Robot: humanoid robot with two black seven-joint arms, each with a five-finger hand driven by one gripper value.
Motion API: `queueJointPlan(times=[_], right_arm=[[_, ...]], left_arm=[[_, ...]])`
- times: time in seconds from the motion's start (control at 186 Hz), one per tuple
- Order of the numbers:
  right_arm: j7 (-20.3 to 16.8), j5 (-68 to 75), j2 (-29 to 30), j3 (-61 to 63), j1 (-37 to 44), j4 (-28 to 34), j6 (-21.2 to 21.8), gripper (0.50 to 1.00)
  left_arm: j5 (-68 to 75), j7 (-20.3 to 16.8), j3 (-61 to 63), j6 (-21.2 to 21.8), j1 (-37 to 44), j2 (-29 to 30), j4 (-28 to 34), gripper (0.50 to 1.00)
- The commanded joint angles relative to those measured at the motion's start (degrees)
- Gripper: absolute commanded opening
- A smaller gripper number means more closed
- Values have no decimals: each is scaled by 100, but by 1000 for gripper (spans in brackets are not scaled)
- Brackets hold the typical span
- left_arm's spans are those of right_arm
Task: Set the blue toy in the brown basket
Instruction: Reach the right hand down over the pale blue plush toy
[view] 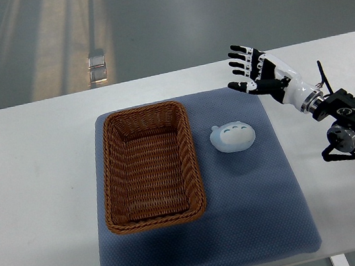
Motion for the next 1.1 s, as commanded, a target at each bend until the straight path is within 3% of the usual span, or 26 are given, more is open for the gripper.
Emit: queueJointPlan(times=[0.0,0.322,0.59,1.094], right_arm=[[18,-372,-20,-10,4,49,63,907],[396,-2332,-504,-388,4,515,221,907],[414,-3896,-671,-704,110,646,-122,907],[379,-4151,-662,-1654,470,638,-720,907]], left_arm=[[0,0,0,0,-2,0,-4,1000],[0,0,-9,-9,-11,0,-4,1000],[0,9,8,0,-11,0,4,1000],[0,9,9,0,-20,0,4,1000]])
